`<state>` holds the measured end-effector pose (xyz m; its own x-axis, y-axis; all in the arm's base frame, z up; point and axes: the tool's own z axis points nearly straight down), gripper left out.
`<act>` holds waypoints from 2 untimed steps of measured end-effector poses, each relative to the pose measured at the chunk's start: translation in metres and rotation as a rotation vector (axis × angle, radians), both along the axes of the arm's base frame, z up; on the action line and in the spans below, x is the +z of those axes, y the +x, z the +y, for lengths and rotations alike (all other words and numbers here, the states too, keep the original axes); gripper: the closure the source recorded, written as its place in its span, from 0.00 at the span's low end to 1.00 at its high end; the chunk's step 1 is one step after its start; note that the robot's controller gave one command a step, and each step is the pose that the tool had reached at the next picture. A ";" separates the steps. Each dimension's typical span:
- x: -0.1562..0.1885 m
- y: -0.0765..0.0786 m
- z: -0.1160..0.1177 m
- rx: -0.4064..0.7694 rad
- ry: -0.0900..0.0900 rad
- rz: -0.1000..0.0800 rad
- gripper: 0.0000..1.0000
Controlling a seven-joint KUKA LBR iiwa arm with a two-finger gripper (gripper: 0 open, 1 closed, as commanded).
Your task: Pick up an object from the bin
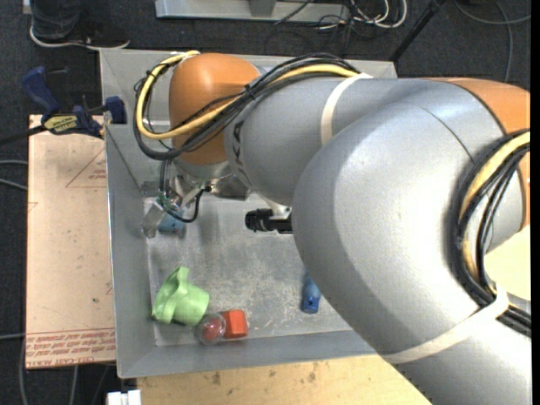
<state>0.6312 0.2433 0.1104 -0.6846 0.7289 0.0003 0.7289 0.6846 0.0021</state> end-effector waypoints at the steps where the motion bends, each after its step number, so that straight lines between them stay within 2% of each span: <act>1: -0.042 0.002 -0.002 -0.318 -0.006 0.003 0.00; 2: -0.040 -0.011 0.004 -0.398 -0.006 -0.002 0.00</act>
Offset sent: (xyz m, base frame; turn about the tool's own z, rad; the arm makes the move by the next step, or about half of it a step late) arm 0.0020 0.0006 -0.0404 0.3264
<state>0.6201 0.2470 0.0705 -0.3483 0.9374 -0.0061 0.9374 0.3483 0.0011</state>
